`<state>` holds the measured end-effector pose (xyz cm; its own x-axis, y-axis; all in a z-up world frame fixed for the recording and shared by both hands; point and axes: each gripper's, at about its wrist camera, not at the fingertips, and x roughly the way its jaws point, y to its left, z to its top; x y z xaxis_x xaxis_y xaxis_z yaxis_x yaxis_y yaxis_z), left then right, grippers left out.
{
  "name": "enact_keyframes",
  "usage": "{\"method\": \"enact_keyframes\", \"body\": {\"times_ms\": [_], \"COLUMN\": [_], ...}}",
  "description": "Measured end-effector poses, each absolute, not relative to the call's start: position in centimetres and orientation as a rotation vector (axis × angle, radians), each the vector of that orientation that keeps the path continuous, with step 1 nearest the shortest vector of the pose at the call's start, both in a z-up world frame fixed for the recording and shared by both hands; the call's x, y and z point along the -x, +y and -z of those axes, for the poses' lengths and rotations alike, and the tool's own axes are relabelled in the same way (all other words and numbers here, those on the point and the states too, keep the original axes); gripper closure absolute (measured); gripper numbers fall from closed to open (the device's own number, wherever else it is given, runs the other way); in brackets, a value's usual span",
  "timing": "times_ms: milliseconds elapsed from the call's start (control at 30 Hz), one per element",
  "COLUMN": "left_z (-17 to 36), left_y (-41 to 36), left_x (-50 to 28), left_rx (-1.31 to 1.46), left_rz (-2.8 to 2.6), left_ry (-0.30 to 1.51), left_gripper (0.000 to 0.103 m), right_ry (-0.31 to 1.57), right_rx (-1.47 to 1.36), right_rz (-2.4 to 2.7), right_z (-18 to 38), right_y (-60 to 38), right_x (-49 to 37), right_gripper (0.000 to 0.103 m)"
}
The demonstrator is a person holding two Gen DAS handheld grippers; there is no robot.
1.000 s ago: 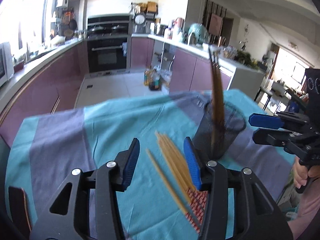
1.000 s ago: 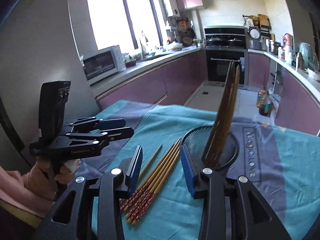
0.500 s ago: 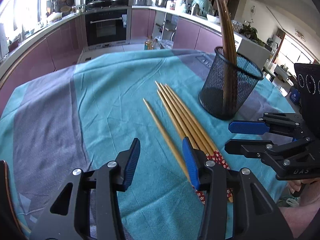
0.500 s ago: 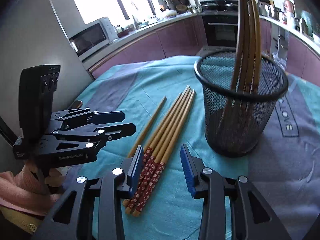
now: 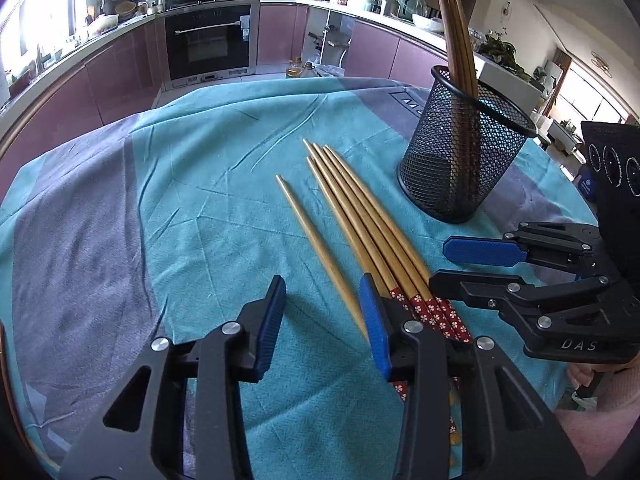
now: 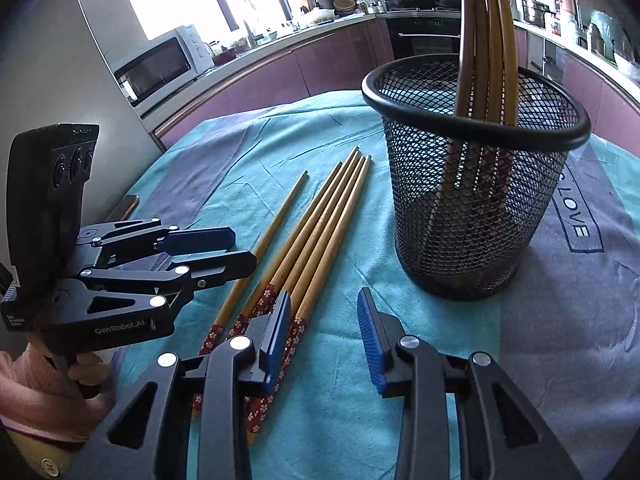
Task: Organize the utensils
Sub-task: 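Move both grippers back toward the chopsticks on the cloth, then close the left gripper on a chopstick while the right gripper grasps another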
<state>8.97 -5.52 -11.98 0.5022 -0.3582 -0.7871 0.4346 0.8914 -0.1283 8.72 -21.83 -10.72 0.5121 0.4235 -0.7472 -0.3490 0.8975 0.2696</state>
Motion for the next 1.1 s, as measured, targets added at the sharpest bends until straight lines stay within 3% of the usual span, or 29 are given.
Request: {"method": "enact_keyframes", "body": {"times_ms": [333,600,1033,1100], "left_z": [12.4,12.5,12.7,12.7], "left_y": [-6.1,-6.0,-6.1,-6.4], "left_x": [-9.3,-9.6,-10.1,-10.2], "left_rx": [-0.117,-0.123,-0.125,-0.132], "left_rz": [0.484,0.499,0.471,0.464], "left_ry": [0.923,0.930,0.942,0.941], "left_gripper": [0.072,0.086,0.083,0.084], "right_ry": [0.922,0.927,0.906,0.903], "right_rx": [-0.045,-0.017,0.025,0.019], "right_rz": [-0.443,-0.409,-0.364,-0.354], "right_z": [10.8,10.7,11.0,11.0], "right_y": [-21.0,-21.2,-19.6,-19.6], "right_x": [-8.8,-8.9,-10.4,-10.6], "right_gripper": [0.073,0.075,0.077,0.083]}}
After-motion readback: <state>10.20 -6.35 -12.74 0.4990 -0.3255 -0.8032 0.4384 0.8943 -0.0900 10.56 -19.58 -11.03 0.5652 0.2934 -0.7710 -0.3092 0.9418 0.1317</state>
